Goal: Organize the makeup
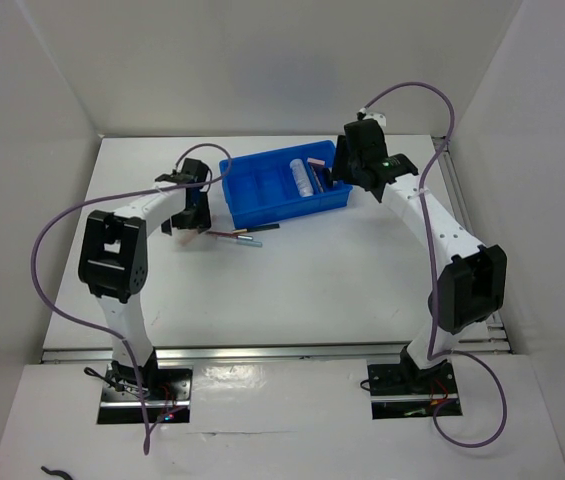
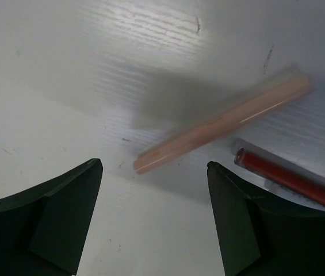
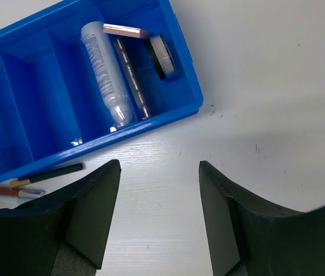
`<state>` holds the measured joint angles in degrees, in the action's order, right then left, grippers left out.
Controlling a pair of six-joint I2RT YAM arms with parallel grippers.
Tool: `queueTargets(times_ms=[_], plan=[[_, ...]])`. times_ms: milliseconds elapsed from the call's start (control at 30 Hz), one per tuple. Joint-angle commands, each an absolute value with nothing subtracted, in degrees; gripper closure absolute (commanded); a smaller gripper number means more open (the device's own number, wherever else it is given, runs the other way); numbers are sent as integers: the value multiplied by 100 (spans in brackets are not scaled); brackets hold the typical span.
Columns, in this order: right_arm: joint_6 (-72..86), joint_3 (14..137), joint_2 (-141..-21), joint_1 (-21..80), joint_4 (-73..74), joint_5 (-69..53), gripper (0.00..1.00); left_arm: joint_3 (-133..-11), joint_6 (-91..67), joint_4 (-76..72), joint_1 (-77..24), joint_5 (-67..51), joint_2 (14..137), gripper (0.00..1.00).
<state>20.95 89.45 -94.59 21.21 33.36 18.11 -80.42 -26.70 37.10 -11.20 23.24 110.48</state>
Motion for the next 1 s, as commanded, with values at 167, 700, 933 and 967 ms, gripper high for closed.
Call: queueTargets(times_ms=[167,700,933,967], plan=[[2136,8991,-9149,2092,3375,1767,36,-8543,-2188,3463,-1002,1723,11565,14],[2188,9097,-9307,2144,3480,1819,36,-8613,-2302,3349,-571,1064,11944,59],[2188,9220,-9308,2197,3533,1925,36,-8543,-2487,3664,-405,1063,11489,100],[2188,9220,-9308,2197,3533,1925,36,-8613,-2487,3726,-404,1063,11366,100]])
